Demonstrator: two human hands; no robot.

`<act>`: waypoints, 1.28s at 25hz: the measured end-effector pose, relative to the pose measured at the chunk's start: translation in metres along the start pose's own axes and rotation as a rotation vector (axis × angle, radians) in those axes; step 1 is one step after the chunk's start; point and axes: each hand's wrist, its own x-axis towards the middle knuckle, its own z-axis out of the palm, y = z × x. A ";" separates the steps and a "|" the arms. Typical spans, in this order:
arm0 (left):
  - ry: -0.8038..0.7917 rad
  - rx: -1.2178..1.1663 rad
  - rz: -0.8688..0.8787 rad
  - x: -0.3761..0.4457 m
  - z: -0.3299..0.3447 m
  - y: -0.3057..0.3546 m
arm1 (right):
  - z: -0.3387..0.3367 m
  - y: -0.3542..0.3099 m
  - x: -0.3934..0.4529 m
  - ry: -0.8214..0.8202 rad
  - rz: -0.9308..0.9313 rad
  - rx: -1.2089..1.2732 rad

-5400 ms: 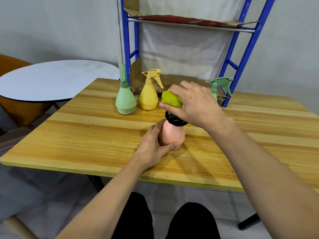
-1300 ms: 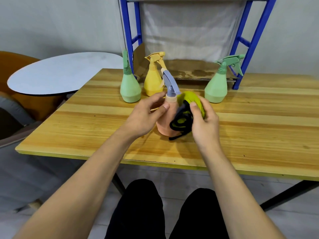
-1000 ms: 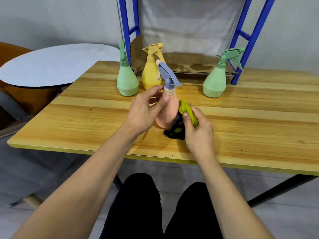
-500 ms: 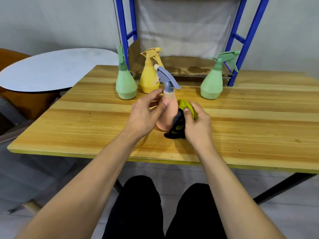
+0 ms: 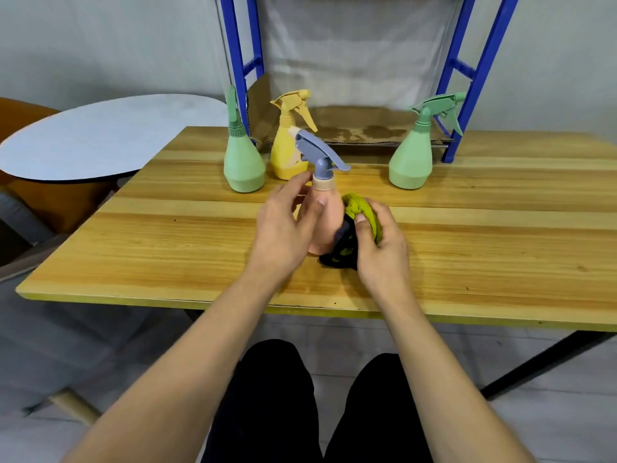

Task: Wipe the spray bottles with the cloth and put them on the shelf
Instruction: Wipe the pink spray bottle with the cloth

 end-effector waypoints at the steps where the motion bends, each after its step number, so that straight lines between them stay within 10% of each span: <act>1: 0.065 0.020 0.000 -0.005 0.002 0.000 | 0.000 -0.003 -0.003 -0.013 0.010 0.030; 6: 0.194 -0.033 -0.152 -0.005 0.014 0.016 | -0.002 -0.005 -0.010 -0.046 0.019 0.056; 15: -0.297 -0.171 -0.077 0.004 -0.020 -0.026 | 0.002 -0.018 0.003 -0.031 0.048 0.132; 32: -0.244 -0.269 -0.011 0.002 -0.005 -0.019 | 0.011 -0.042 0.011 0.010 -0.086 0.248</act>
